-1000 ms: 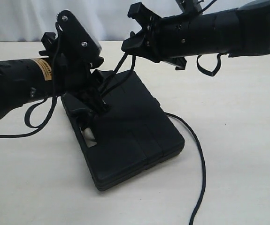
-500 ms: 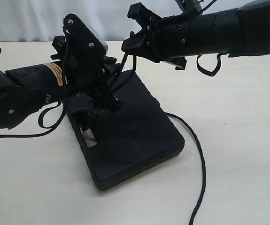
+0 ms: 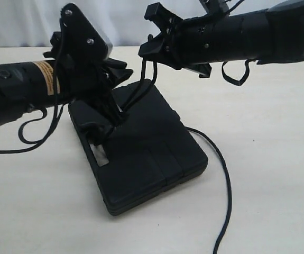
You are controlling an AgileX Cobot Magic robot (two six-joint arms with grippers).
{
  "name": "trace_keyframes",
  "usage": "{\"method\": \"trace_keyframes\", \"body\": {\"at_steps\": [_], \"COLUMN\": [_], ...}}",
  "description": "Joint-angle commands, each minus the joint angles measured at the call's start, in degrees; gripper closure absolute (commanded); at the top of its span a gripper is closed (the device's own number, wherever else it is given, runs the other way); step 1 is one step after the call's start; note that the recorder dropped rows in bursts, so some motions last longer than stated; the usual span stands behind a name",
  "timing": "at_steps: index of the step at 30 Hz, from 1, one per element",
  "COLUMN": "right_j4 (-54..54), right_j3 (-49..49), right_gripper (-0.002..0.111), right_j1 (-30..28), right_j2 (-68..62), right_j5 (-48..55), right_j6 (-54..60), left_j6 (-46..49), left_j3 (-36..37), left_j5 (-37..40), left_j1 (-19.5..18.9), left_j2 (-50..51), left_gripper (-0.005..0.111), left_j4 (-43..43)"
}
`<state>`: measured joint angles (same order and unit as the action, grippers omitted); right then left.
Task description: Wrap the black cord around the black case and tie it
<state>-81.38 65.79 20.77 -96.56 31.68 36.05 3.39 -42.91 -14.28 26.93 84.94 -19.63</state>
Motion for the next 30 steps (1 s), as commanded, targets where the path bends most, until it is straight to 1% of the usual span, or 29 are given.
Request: {"method": "trace_keyframes", "body": {"at_steps": [1,3,7,9,10,12,15,17,19,21,22,23,25,30], "right_j4": [-0.1,0.0,0.0,0.0,0.0,0.0,0.0,0.0,0.0,0.0,0.0,0.0,0.5,2.8], "right_j3": [0.3,0.3,0.3,0.3,0.3,0.3,0.3,0.3,0.3,0.3,0.3,0.3,0.3,0.3], "right_gripper": [0.104,0.104,0.104,0.104,0.104,0.104,0.104,0.104,0.104,0.104,0.104,0.104,0.104,0.104], "right_j1": [0.0,0.0,0.0,0.0,0.0,0.0,0.0,0.0,0.0,0.0,0.0,0.0,0.0,0.0], "right_j2": [0.2,0.2,0.2,0.2,0.2,0.2,0.2,0.2,0.2,0.2,0.2,0.2,0.2,0.2], "right_j5": [-0.5,-0.5,-0.8,-0.8,-0.8,-0.8,-0.8,-0.8,-0.8,-0.7,-0.6,-0.4,-0.3,-0.3], "right_j6": [0.8,0.8,0.8,0.8,0.8,0.8,0.8,0.8,0.8,0.8,0.8,0.8,0.8,0.6], "left_j6": [-5.4,-7.5,-8.2,-8.2,-8.8,-9.9,-9.9,-9.9,-9.8,-8.0,-5.4,-4.5,-2.7,-1.2], "left_j3": [0.4,1.1,1.5,1.5,1.5,1.5,1.5,1.5,1.5,1.5,1.5,1.5,1.5,1.5], "left_j5": [2.4,2.3,2.7,2.7,2.7,2.8,1.0,-0.4,-2.6,-3.8,-4.8,-5.3,-8.2,-8.8], "left_j1": [-0.1,0.9,4.8,5.5,5.5,5.5,5.5,5.5,5.5,5.4,4.9,4.8,3.2,2.4], "left_j2": [-2.4,-2.4,-2.4,-2.4,-2.4,-2.1,-0.6,0.7,3.1,5.0,5.7,5.7,5.7,5.7], "left_gripper": [0.092,0.092,0.092,0.092,0.092,0.083,0.07,0.065,0.065,0.065,0.065,0.065,0.065,0.065], "left_j4": [-0.3,-1.6,-4.9,-4.9,-4.7,-4.6,-4.6,-4.6,-4.6,-1.9,1.2,2.4,7.1,8.4]}}
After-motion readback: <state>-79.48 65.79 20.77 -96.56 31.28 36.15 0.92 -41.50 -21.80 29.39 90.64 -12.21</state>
